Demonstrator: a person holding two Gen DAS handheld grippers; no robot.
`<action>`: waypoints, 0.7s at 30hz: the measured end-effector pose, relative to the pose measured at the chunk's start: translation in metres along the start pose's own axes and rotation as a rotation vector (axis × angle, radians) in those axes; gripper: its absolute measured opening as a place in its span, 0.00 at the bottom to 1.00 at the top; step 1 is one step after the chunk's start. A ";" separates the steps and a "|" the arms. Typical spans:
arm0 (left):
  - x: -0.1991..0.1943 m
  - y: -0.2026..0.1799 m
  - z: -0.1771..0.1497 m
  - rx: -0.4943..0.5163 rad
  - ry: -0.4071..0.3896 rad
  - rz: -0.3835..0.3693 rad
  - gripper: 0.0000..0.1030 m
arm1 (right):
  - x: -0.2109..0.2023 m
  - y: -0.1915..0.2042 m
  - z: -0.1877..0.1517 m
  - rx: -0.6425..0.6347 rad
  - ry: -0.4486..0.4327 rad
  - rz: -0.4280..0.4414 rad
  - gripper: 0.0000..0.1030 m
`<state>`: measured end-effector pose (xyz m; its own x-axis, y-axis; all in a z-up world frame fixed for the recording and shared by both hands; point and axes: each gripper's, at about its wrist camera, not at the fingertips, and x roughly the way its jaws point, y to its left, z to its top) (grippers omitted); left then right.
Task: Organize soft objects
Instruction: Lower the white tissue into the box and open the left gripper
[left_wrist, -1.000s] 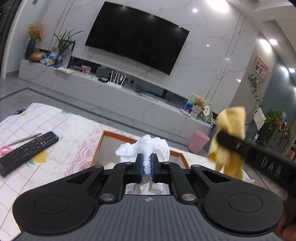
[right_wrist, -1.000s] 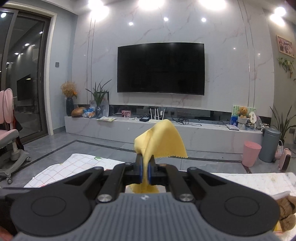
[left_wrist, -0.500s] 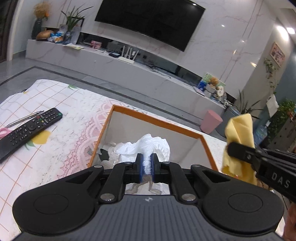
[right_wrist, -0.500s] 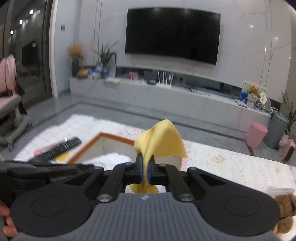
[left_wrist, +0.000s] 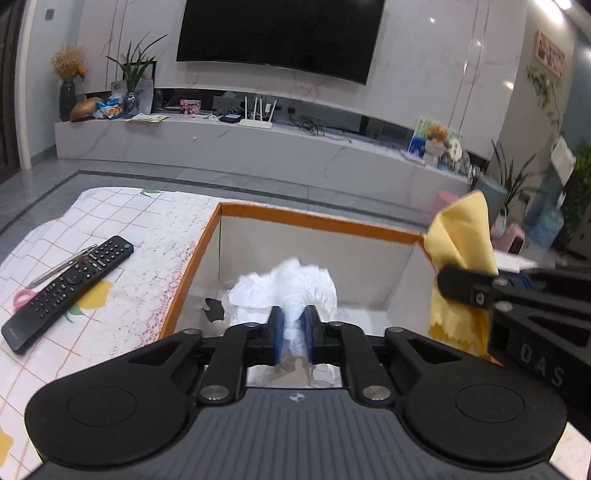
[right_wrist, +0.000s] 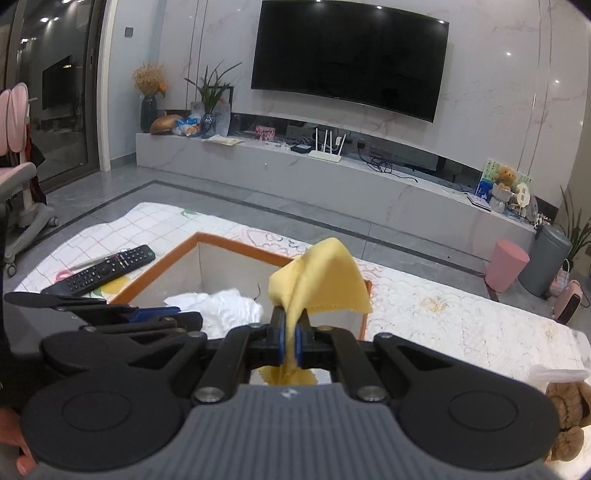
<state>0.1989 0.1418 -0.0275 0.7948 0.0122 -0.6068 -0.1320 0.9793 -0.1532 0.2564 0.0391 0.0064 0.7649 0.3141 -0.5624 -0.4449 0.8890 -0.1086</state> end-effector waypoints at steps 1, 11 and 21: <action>0.001 -0.001 0.000 0.010 0.008 -0.005 0.08 | 0.003 0.001 0.000 -0.011 0.004 -0.009 0.02; 0.001 0.013 0.003 -0.099 0.070 -0.058 0.44 | 0.009 0.004 0.002 -0.064 0.044 -0.046 0.02; -0.033 0.027 0.013 -0.133 -0.073 -0.075 0.90 | -0.001 0.000 0.015 -0.035 0.024 -0.032 0.03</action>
<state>0.1771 0.1704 -0.0017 0.8456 -0.0408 -0.5323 -0.1440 0.9427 -0.3011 0.2624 0.0432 0.0193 0.7681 0.2772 -0.5773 -0.4365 0.8862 -0.1553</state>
